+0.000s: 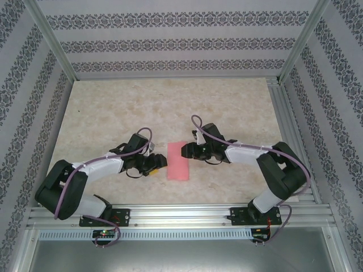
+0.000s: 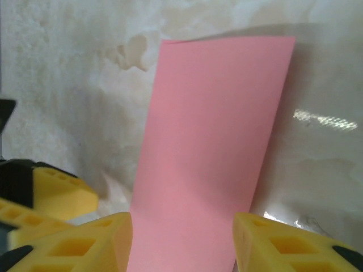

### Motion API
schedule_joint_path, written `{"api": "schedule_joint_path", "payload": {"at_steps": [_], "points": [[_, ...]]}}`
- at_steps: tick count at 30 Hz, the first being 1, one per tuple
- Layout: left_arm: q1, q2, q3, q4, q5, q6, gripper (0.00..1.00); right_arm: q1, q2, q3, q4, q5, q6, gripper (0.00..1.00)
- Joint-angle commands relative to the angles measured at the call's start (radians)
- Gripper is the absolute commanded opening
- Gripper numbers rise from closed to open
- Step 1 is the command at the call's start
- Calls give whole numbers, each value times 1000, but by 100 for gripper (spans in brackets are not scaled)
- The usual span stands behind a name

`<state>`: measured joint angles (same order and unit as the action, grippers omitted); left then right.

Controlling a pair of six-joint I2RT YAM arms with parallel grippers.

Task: Fold a paper plane with a square sheet of paper (fold left side to right side)
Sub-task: Third fold the triangle at the center of the table.

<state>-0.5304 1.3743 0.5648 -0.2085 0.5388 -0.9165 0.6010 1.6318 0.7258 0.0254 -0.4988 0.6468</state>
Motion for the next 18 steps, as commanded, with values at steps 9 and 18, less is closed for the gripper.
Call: {"api": "schedule_joint_path", "payload": {"at_steps": [9,18], "points": [[-28,-9,-43,140,41,-99,62,-19,89,56,39,-23,23,50],[-106,82,-32,209,40,-143,59,-22,113,70,-36,6,7,50]]}}
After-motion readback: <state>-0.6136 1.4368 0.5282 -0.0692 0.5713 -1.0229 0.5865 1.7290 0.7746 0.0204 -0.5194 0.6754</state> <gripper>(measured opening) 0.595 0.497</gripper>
